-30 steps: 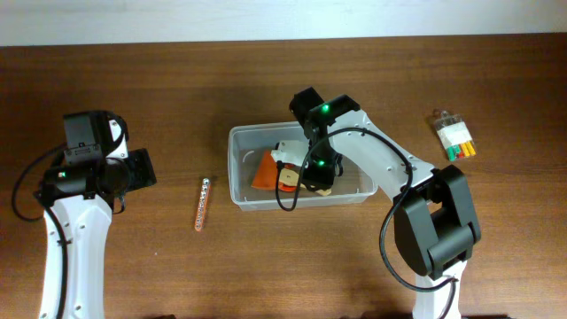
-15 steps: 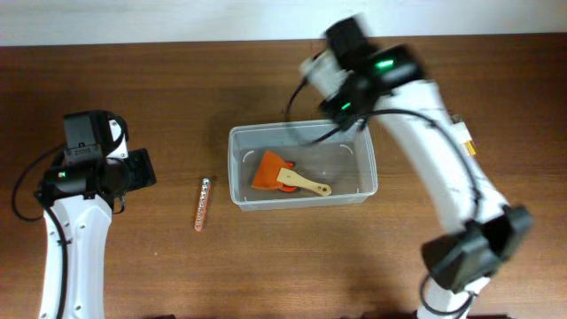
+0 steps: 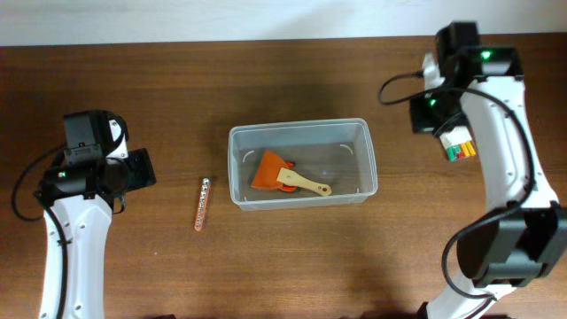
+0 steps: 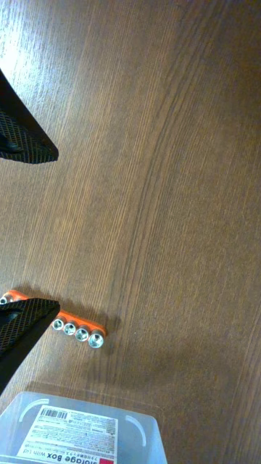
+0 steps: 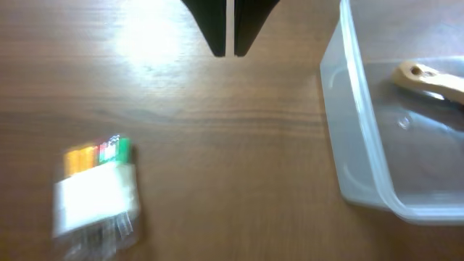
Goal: Pack container
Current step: 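Move the right gripper over the clear screwdriver case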
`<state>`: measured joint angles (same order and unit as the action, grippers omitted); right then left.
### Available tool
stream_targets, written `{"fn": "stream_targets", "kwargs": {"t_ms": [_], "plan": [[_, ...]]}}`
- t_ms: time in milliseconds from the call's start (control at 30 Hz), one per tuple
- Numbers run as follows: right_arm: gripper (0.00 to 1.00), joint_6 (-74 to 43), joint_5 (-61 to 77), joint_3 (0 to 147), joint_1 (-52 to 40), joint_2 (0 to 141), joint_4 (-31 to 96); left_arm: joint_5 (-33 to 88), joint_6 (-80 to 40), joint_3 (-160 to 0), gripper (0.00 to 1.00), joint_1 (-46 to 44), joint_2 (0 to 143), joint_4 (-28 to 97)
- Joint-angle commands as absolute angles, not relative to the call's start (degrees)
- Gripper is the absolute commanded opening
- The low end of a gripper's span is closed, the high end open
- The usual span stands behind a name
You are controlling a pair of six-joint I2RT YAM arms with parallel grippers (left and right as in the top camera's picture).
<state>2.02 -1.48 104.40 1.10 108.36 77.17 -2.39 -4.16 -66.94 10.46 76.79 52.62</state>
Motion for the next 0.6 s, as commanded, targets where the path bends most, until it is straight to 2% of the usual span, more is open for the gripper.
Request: {"fn": "stream_targets", "kwargs": {"t_ms": [0, 233, 567], "plan": [[0.04, 3.0, 1.3, 97.1, 0.7, 109.2, 73.3, -2.8, -4.2, -66.6, 0.62, 10.4, 75.8, 52.5], [0.04, 4.6, 7.5, 87.9, 0.3, 109.2, 65.8, -2.8, -4.2, -66.6, 0.62, 10.4, 75.8, 52.6], [0.04, 7.5, 10.0, 85.6, -4.3, 109.2, 64.4, -2.8, -4.2, -66.6, 0.62, 10.4, 75.8, 52.6]]}}
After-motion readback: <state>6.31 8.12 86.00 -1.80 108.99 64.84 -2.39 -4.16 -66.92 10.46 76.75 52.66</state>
